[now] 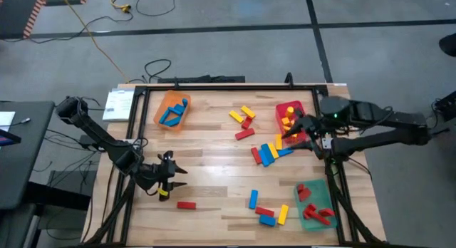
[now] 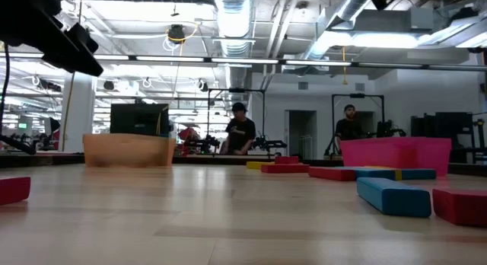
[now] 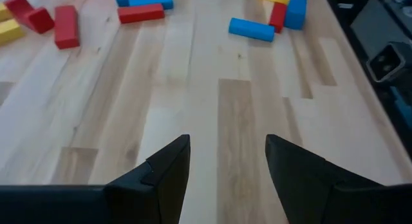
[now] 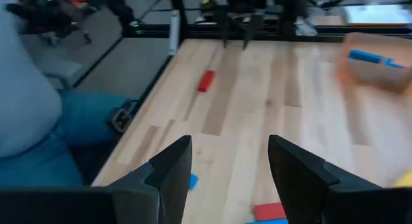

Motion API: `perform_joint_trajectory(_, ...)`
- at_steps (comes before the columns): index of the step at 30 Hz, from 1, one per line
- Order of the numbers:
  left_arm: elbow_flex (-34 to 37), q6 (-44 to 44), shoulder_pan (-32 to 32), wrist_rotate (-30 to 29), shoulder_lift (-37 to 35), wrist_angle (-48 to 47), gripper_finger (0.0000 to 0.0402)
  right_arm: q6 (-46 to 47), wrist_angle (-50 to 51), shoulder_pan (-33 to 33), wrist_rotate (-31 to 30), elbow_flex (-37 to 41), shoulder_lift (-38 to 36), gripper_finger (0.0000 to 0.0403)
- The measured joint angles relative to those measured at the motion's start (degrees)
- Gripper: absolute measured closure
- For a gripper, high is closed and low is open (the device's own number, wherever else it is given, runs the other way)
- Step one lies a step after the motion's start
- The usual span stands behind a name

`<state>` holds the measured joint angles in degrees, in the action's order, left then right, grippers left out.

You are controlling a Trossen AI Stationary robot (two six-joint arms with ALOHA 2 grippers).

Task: Sort blocks
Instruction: Put the blue rectangle block into the orange bin

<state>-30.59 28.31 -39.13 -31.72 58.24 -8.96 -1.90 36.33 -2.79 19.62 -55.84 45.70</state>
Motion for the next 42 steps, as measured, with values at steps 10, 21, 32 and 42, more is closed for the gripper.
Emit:
perform_joint_trajectory(10,0.0,1.0,-4.0,0.0,5.7,4.6,0.0205,4.3,-9.6,9.9,-6.1,11.8,-4.6,0.0185)
perform_joint_trajectory(21,0.0,-1.9,-1.9,-0.3,13.1,10.1,0.0205,11.2,-12.9,14.3,-14.2,18.0,-4.2,0.0185)
perform_joint_trajectory(32,0.0,-7.6,3.6,-0.4,13.1,10.7,0.0205,17.9,-10.5,17.1,-19.1,20.2,2.1,0.0185)
perform_joint_trajectory(42,0.0,-9.3,5.9,-0.1,13.1,10.7,0.0205,20.1,-6.3,16.3,-20.5,20.3,9.2,0.0185)
